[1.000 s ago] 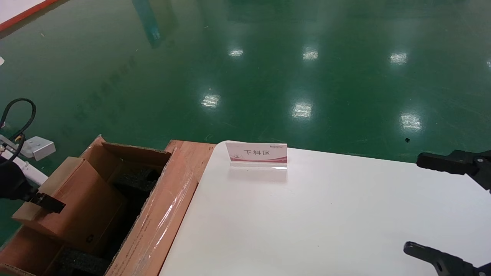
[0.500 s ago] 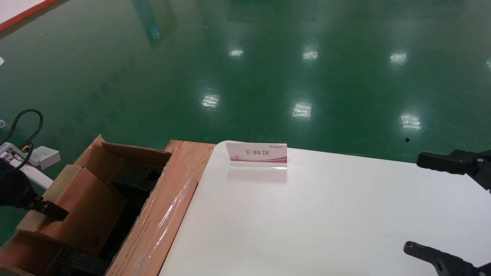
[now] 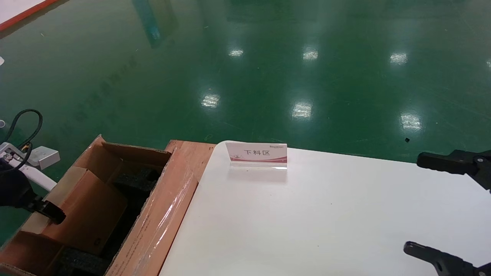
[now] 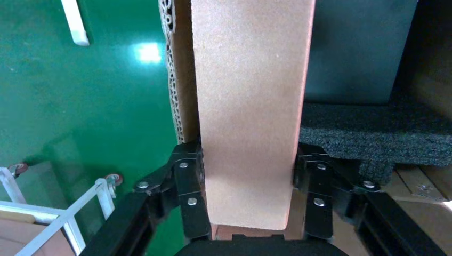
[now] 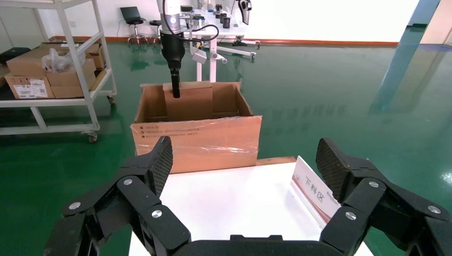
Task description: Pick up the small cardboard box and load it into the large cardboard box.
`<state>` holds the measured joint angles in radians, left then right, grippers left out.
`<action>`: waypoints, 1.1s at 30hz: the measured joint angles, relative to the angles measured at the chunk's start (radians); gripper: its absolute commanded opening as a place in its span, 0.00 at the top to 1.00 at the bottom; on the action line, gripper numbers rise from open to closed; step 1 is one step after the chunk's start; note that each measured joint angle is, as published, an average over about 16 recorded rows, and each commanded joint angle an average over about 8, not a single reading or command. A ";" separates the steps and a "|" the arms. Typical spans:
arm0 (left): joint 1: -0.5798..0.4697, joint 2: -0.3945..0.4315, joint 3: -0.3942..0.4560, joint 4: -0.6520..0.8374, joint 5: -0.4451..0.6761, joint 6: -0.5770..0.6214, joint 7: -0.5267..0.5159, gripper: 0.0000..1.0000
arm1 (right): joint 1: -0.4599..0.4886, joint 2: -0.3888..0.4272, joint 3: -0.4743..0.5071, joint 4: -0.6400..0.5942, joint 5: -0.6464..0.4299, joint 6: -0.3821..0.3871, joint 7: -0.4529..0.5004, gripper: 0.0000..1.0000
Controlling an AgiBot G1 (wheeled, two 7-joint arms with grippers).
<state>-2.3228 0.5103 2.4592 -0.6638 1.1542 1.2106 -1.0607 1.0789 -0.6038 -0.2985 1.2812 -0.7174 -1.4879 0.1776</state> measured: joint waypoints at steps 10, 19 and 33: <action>-0.019 0.000 -0.003 -0.018 0.008 -0.002 0.016 0.00 | 0.000 0.000 0.000 0.000 0.000 0.000 0.000 0.00; -0.130 -0.024 -0.028 -0.136 0.040 -0.020 0.092 0.00 | 0.000 0.000 -0.001 -0.001 0.000 0.000 0.000 0.00; -0.340 -0.139 -0.093 -0.436 0.061 -0.042 0.204 0.00 | 0.001 0.000 -0.001 -0.001 0.001 0.000 -0.001 0.00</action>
<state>-2.6630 0.3717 2.3662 -1.1000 1.2150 1.1686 -0.8567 1.0795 -0.6036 -0.2997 1.2803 -0.7169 -1.4880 0.1768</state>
